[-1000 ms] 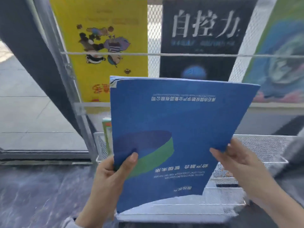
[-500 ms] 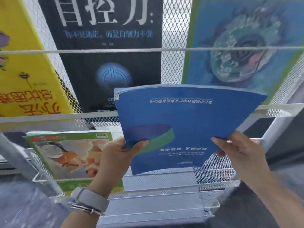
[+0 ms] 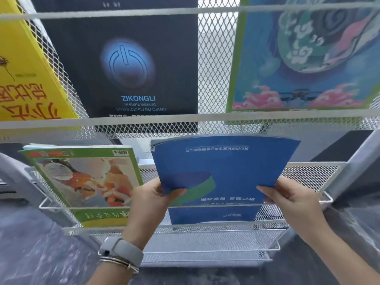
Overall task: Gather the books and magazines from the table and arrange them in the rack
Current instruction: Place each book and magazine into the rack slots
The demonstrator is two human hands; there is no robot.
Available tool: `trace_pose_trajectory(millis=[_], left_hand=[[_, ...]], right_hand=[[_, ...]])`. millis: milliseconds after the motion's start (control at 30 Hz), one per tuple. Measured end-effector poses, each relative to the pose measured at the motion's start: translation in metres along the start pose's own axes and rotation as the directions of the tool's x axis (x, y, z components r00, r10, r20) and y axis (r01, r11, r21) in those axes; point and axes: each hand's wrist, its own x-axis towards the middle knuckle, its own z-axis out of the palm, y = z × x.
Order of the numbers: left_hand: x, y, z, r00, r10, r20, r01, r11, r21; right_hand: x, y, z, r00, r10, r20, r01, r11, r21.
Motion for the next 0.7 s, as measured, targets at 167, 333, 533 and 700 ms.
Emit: trace_pose_trajectory(millis=[167, 333, 533, 700], left_hand=[[0.001, -0.003, 0.001, 0.997, 0.076, -0.019, -0.073, 0.990, 0.122], [-0.003, -0.002, -0.003, 0.989, 0.131, -0.068, -0.111, 0.966, 0.233], [-0.014, 0.020, -0.019, 0.972, 0.194, -0.132, -0.148, 0.943, 0.299], [-0.042, 0.051, -0.047, 0.969, 0.245, 0.017, -0.236, 0.911, 0.338]], right_hand=[[0.004, 0.003, 0.000, 0.999, -0.033, -0.042, 0.023, 0.976, -0.218], [0.005, -0.001, -0.001, 0.999, -0.004, -0.046, -0.012, 0.940, -0.341], [-0.004, -0.016, -0.002, 0.995, 0.001, -0.105, -0.055, 0.853, -0.518], [-0.029, -0.051, -0.021, 0.982, 0.175, -0.066, -0.186, 0.869, -0.459]])
